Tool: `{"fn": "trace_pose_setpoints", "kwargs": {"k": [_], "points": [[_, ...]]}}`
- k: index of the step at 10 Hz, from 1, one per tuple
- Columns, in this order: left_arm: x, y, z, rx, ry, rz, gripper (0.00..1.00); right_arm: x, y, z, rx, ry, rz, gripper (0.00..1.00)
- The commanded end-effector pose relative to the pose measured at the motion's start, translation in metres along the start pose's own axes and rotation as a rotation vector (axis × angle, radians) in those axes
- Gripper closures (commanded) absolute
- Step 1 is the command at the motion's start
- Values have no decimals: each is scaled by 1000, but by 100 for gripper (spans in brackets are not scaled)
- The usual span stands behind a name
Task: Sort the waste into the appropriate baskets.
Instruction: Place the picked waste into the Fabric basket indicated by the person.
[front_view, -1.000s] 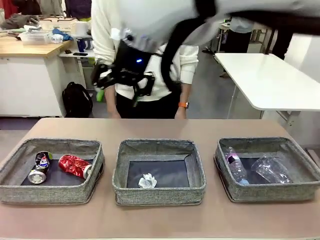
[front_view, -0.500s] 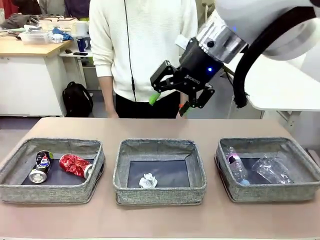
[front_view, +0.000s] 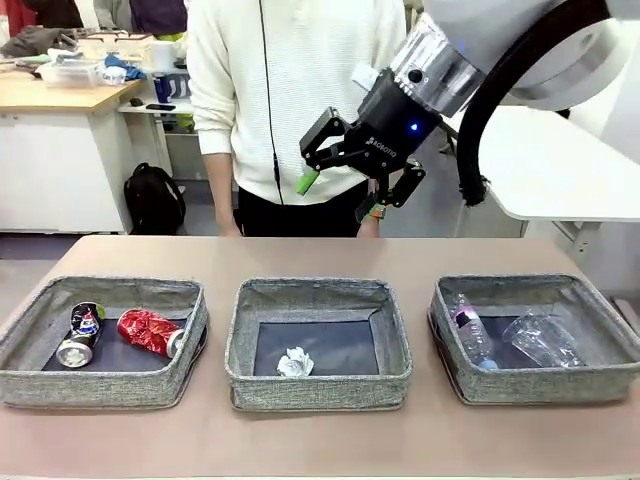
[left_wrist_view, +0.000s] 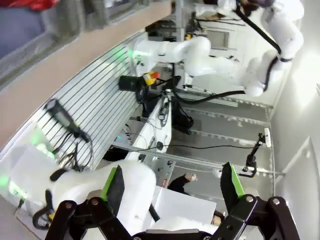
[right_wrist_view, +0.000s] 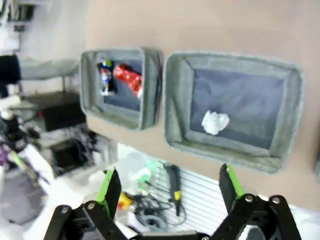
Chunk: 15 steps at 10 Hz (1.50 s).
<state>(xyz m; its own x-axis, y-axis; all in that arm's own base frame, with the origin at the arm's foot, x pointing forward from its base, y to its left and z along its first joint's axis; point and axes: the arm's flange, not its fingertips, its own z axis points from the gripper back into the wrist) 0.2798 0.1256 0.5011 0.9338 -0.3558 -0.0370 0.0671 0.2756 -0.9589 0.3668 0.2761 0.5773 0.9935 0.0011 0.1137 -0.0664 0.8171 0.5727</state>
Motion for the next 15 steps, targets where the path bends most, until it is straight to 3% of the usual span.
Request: {"fn": "trace_pose_setpoints", "kwargs": {"k": [1, 4, 5, 6, 8, 9, 10, 11, 15], "points": [[33, -6, -36, -108, 28, -77, 0, 2, -41, 28, 136, -80, -152, 0], [55, -5, -79, -221, -29, -113, 0, -3, -135, 84, 422, 80, -243, 0], [59, -7, -83, -259, -103, -103, 0, -1, -178, 97, 501, 257, -234, 0], [60, -7, -84, -272, -127, -102, 0, 2, -214, 102, 588, 373, -214, 0], [64, -5, -81, -275, -133, -85, 0, -1, -269, 105, 740, 378, -233, 0], [66, -1, -80, -283, -101, -64, 0, -11, -292, 104, 839, 334, -147, 0], [70, 1, -80, -271, -109, -24, 0, -18, -293, 99, 919, 249, -104, 0], [64, 1, -76, -268, -114, -84, 0, -21, -284, 109, 778, 356, -200, 0], [64, 1, -76, -268, -114, -84, 0, -21, -284, 109, 778, 356, -200, 0]]}}
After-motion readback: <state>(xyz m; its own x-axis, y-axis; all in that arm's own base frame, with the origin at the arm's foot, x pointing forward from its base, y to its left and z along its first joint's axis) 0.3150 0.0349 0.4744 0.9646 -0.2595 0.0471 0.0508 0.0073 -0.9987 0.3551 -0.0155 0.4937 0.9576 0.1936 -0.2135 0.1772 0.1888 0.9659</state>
